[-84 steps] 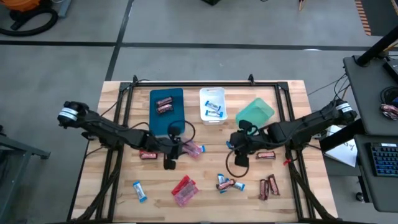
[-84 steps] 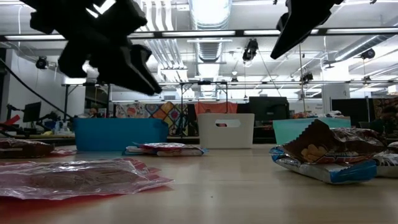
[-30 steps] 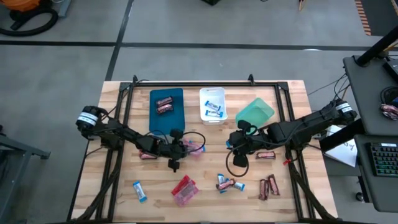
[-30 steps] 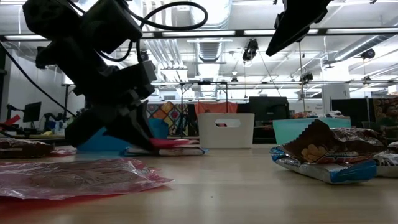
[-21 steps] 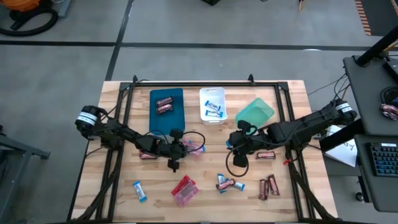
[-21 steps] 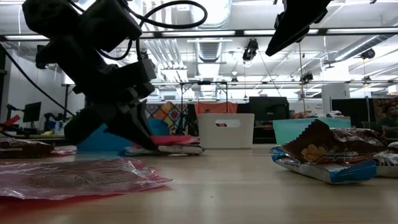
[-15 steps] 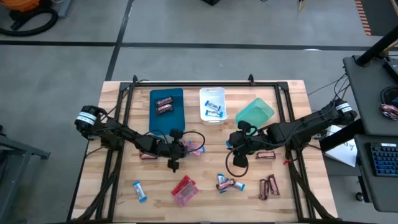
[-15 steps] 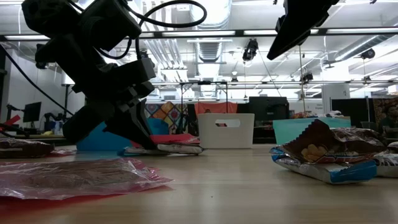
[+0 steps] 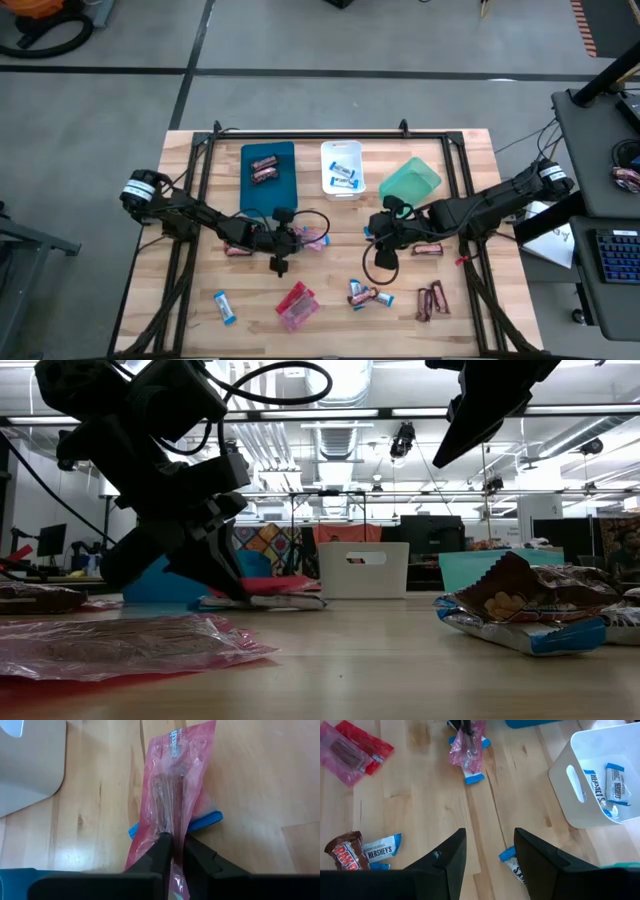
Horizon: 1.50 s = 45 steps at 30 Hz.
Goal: Sort candy
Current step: Put the red candy into the green bin
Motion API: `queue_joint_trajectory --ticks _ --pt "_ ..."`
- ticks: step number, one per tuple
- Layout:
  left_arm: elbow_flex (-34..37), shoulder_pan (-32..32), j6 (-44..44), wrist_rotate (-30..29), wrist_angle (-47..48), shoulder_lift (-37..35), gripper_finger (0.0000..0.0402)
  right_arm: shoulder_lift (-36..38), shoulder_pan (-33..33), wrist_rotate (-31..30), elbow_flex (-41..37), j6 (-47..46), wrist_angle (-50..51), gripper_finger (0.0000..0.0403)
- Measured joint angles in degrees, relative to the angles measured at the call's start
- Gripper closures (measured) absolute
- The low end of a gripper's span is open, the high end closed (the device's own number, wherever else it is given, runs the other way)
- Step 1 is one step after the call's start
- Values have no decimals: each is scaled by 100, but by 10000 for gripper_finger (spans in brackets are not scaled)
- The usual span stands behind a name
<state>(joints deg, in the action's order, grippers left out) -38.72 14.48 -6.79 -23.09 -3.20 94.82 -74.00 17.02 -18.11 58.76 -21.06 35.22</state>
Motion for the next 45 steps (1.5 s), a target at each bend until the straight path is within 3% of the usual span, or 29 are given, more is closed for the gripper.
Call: queue_joint_trajectory --ticks 18,32,36,42,45 --pt "2 0 179 4 81 7 361 0 0 0 -12 0 -21 245" --pt "2 0 181 38 118 9 314 0 0 0 -17 2 -68 245" --pt "2 0 179 57 112 9 329 0 0 0 -17 2 -83 245" --pt "2 11 120 55 87 7 391 0 0 0 -17 2 -85 245" --pt "2 11 122 69 101 -21 395 0 0 0 -17 2 -90 245"
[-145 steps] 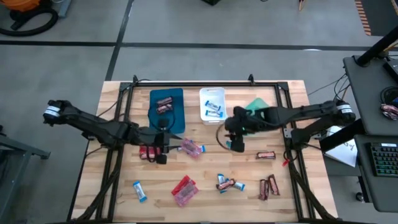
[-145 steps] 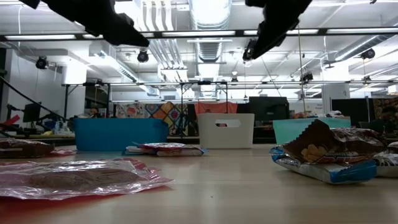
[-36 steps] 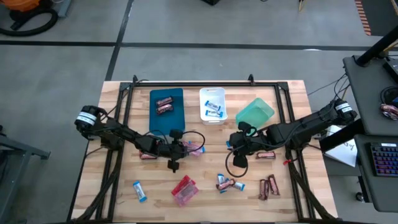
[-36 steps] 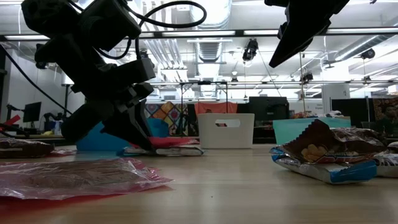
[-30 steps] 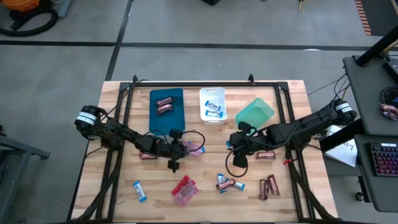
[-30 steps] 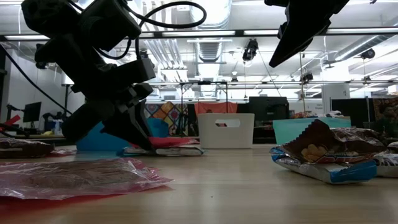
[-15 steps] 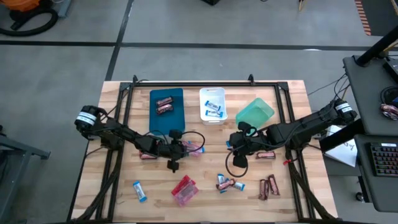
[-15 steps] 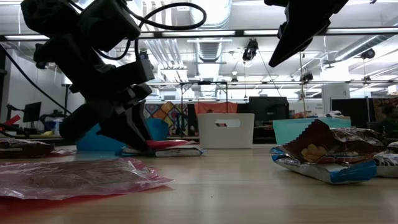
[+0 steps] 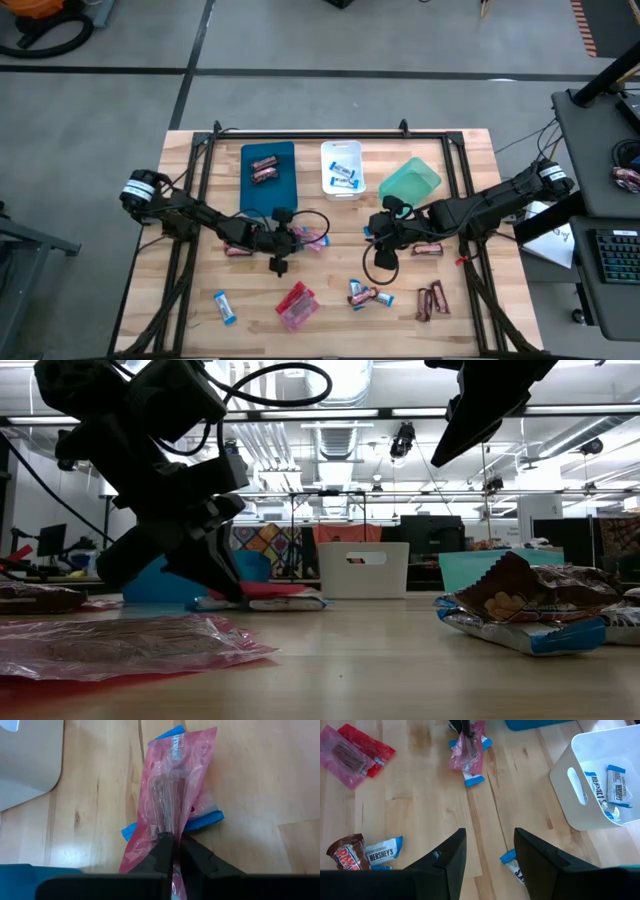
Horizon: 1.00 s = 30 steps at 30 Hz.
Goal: Sort candy
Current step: Put the red candy into the green bin
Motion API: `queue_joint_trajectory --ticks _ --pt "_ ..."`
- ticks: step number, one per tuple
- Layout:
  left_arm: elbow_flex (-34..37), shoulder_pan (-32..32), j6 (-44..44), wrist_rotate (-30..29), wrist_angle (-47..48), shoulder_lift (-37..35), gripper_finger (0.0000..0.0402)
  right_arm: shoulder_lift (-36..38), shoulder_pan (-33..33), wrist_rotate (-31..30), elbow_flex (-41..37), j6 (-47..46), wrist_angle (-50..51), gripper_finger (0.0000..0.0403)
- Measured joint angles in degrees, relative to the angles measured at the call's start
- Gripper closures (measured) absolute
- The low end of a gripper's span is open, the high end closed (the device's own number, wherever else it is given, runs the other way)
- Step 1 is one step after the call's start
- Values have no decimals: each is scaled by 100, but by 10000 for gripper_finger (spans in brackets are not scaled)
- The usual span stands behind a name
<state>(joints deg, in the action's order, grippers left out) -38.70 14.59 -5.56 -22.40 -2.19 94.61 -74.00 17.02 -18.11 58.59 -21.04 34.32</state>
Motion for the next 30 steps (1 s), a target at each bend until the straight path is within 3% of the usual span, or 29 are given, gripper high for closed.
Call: queue_joint_trajectory --ticks 9,15,30 --pt "9 0 69 58 416 -362 398 0 0 0 -2 0 -16 245" --pt "9 0 252 336 515 -318 389 2 0 0 -45 0 -40 245" --pt "2 0 461 394 531 -272 388 2 0 2 -55 -73 -58 245"
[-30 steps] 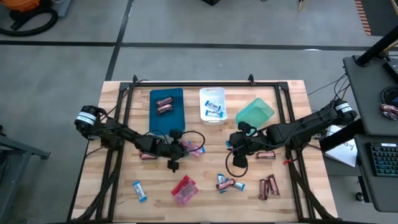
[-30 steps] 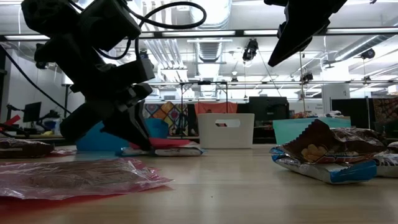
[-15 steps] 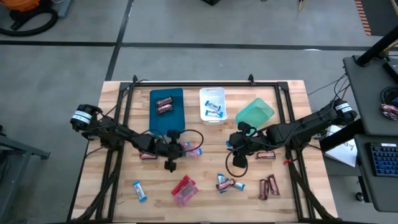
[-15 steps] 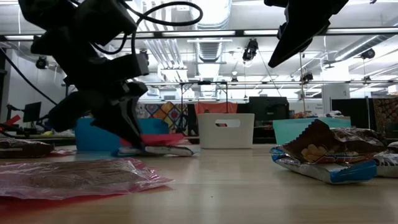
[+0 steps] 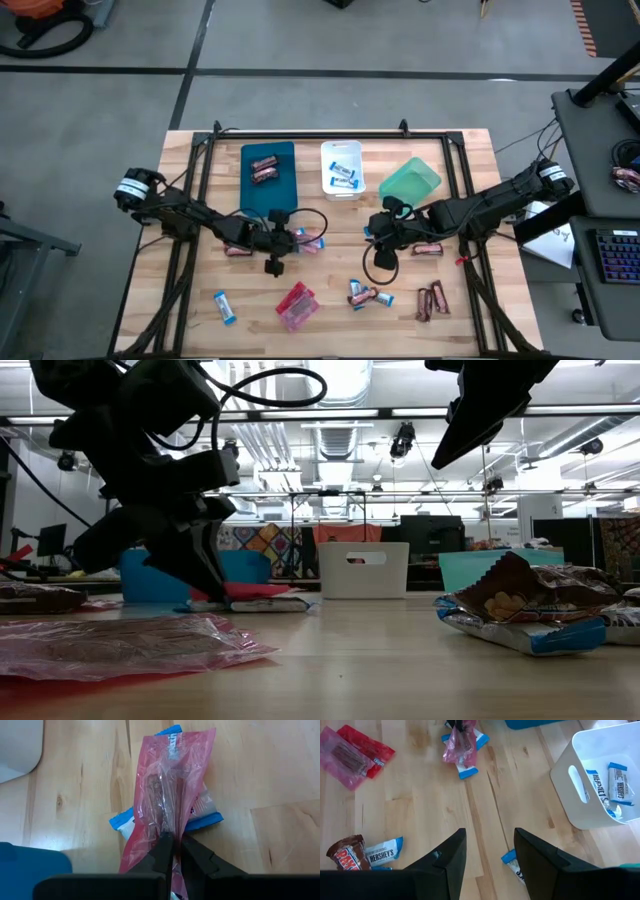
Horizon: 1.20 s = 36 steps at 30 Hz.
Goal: Sort candy
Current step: Put the red candy into the green bin
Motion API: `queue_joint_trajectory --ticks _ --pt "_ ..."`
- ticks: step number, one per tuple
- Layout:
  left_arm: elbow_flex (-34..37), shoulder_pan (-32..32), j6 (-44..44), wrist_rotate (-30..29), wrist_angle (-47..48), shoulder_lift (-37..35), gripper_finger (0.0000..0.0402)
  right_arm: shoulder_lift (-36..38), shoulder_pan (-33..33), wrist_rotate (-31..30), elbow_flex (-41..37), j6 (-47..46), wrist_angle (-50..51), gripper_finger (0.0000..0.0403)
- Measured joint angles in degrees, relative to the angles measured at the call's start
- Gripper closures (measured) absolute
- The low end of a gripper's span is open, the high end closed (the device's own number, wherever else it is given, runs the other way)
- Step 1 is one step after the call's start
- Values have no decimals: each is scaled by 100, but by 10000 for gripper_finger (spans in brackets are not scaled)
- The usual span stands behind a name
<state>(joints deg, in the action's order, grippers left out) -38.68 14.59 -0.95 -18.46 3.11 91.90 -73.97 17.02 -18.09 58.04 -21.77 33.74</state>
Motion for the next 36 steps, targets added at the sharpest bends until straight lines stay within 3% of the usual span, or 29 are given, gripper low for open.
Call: queue_joint_trajectory --ticks 7,15,21,31,36 --pt "0 0 2 4 0 -2 383 0 0 -1 0 -14 1 245" --pt "0 0 1 2 5 -2 332 0 0 0 0 -14 1 245" --pt "0 0 -35 -2 7 -11 322 0 0 0 0 -14 0 245" --pt "2 0 -42 -11 8 -13 328 0 0 -2 0 -14 0 245" --pt "2 0 -52 -36 52 -17 384 0 0 -2 0 -16 0 245"
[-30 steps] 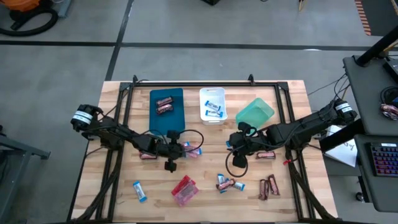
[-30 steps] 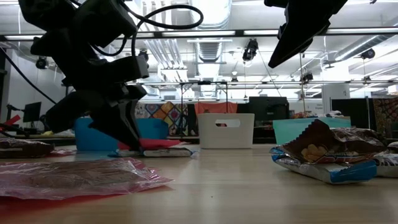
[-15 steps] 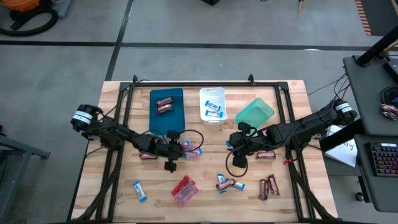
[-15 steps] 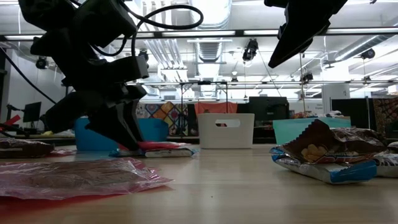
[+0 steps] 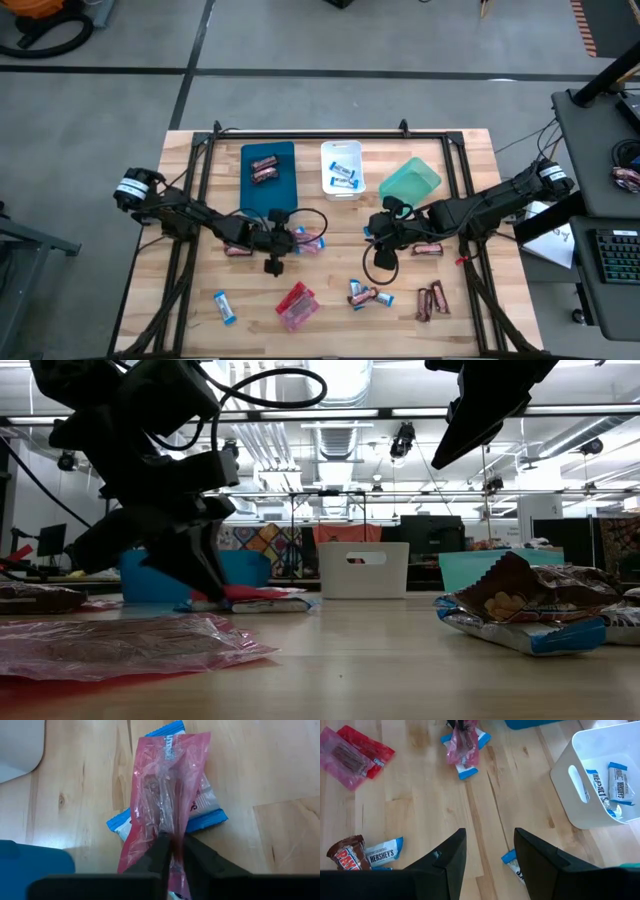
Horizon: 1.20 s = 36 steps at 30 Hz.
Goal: Sort candy
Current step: Put the red candy into the green bin
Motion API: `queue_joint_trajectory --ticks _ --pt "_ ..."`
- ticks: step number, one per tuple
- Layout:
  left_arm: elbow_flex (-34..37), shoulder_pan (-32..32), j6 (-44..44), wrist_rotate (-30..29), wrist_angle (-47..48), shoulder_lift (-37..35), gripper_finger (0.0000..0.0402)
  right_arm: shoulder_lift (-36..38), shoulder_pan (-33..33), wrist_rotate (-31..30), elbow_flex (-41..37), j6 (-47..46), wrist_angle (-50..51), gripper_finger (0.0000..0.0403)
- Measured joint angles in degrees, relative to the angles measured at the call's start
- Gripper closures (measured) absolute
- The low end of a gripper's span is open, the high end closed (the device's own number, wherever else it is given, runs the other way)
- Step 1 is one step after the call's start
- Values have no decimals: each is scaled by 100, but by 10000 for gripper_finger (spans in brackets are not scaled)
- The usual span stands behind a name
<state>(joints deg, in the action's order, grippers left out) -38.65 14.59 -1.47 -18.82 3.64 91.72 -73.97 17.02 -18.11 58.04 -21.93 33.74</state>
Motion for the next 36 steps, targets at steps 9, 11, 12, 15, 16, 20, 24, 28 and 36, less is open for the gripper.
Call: queue_joint_trajectory --ticks 9,11,12,15,16,20,24,28,36 --pt "2 0 -108 -12 101 -161 400 0 0 2 0 -64 -4 245" --pt "2 -1 -142 -12 129 -328 401 0 0 0 0 -70 -6 245" --pt "2 0 -142 -12 131 -430 401 0 0 0 -6 -70 -21 245" --pt "2 0 -120 -12 105 -730 401 2 0 0 -77 -60 -137 245" --pt "2 0 -112 -10 101 -826 401 2 0 0 -114 -33 -227 245" --pt "2 -2 -139 73 -187 -1136 401 4 0 -6 -410 285 -1028 245" --pt "18 -2 -397 473 -988 -1293 402 1 1 -208 -881 1043 -2449 245" --pt "22 -13 -545 641 -1552 -1246 402 -12 26 -483 -1313 1998 -3875 245" --pt "24 -49 -556 635 -2311 -859 402 -408 24 -408 -1493 2787 -5407 214"
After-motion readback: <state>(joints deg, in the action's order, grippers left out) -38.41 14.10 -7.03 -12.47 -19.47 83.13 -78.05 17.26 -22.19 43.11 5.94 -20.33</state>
